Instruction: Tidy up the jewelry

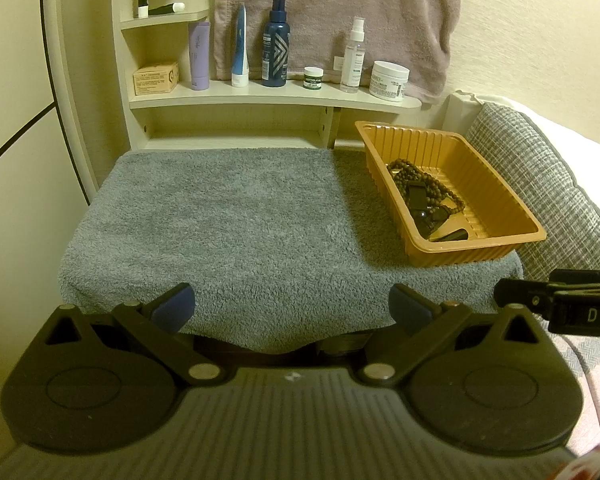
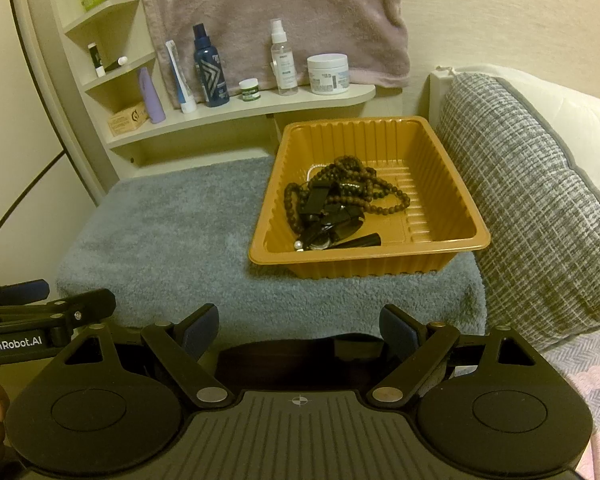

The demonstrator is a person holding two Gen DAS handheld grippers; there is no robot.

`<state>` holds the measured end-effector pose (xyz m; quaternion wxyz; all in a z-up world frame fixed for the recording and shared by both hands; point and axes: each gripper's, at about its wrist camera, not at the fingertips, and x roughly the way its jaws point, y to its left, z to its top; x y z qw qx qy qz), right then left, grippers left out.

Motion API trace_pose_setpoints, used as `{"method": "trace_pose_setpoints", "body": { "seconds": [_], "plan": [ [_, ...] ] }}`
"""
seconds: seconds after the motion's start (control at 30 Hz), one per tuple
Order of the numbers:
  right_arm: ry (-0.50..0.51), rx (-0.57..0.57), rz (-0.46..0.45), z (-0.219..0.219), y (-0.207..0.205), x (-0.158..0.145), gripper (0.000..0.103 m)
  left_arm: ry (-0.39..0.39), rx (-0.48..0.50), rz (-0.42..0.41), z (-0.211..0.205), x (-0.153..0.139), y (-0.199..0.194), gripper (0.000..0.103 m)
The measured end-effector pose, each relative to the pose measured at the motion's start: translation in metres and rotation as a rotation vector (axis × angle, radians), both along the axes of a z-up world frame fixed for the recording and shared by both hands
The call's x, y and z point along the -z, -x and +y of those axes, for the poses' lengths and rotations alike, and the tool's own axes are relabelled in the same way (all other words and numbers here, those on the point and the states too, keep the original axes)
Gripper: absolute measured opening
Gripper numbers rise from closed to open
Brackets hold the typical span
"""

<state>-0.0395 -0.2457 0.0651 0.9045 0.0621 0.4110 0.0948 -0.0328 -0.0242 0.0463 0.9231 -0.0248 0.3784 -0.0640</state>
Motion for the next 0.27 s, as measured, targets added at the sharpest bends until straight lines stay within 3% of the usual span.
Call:
{"method": "trace_pose_setpoints", "body": {
  "seconds": [0.27],
  "plan": [
    [-0.001, 0.001, 0.0, 0.0003, -0.0004, 0.0001, 0.087, 0.011, -0.004, -0.012, 0.0029, -0.0004, -0.0002, 0.102]
  ]
}}
